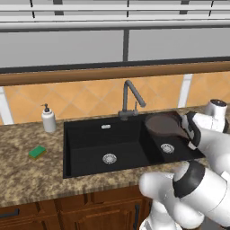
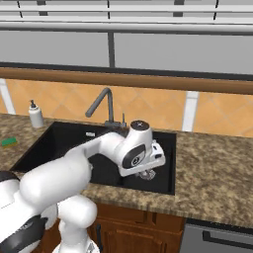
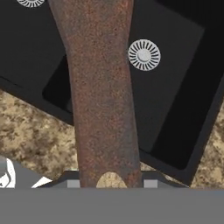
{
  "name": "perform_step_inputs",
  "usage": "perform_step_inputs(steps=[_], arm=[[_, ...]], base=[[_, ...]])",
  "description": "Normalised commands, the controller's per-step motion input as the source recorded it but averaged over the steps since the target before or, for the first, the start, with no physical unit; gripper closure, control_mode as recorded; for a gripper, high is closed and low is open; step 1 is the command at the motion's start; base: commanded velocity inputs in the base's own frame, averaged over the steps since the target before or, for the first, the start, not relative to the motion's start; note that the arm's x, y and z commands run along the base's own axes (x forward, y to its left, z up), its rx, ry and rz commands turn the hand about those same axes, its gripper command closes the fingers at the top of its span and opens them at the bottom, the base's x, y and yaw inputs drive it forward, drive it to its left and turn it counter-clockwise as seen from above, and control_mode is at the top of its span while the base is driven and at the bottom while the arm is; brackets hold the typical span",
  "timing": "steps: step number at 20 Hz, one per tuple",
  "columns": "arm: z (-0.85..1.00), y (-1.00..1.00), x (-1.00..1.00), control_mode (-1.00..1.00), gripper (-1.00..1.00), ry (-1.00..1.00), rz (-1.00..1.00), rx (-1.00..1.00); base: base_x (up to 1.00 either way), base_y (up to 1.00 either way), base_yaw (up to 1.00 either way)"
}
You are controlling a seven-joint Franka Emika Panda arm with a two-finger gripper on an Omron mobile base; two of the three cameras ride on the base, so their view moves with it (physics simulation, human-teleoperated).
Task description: Pick the pan and sponge and place them into the sink. Then turn on the water.
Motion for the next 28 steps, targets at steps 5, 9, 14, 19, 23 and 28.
perform_step_inputs(steps=[5,9,14,19,23,28], arm=[[0.05,1.00,0.00,-1.00,1.00,0.03,0.11,-0.09],[0.00,1.00,0.00,-1.00,1.00,0.03,0.10,-0.10],[0.00,1.00,0.01,-1.00,1.00,0.01,0.10,-0.09],[0.00,0.99,0.26,-1.00,1.00,0.00,0.07,-0.14],[-0.09,0.71,0.33,-1.00,1.00,0.04,0.12,-0.18],[-0.18,0.53,0.65,-1.00,1.00,0.05,0.11,-0.16]], base=[[0.00,0.00,0.00],[0.00,0.00,0.00],[0.00,0.00,0.00],[0.00,0.00,0.00],[0.00,0.00,0.00],[0.00,0.00,0.00]])
